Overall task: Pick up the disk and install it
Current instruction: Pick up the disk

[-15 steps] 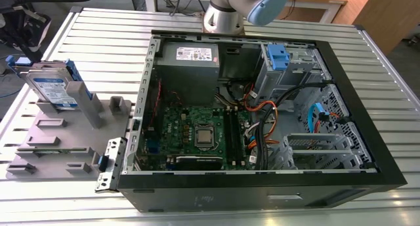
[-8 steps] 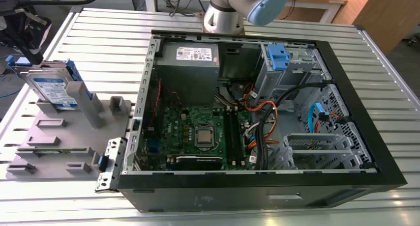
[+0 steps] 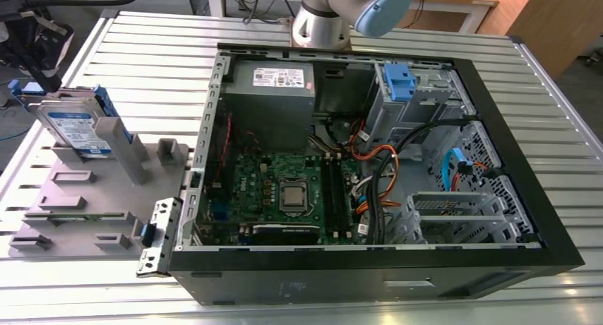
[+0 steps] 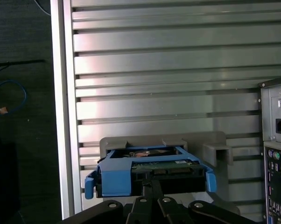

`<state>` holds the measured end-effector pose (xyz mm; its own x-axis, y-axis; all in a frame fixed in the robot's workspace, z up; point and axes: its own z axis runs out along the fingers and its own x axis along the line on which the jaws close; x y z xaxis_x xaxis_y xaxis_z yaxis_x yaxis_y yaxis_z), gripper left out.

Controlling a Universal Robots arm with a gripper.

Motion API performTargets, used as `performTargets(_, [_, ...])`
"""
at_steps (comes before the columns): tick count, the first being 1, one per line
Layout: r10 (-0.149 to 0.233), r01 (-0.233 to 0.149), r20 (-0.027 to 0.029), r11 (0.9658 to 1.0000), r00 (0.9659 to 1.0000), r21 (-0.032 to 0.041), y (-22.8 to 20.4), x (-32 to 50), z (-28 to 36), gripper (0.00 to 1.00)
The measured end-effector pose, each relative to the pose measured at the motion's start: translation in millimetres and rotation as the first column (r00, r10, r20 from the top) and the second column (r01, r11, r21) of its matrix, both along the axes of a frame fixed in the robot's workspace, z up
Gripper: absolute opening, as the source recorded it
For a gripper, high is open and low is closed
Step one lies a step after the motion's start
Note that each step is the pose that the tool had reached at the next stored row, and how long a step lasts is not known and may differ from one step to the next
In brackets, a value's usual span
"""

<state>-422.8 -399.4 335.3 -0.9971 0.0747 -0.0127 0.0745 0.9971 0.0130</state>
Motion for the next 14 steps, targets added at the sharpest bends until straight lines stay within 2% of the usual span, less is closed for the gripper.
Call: performTargets(14, [0.0, 0.0, 0.0, 1.0, 1.0, 0.0, 0.0, 0.0, 1.4, 0.11])
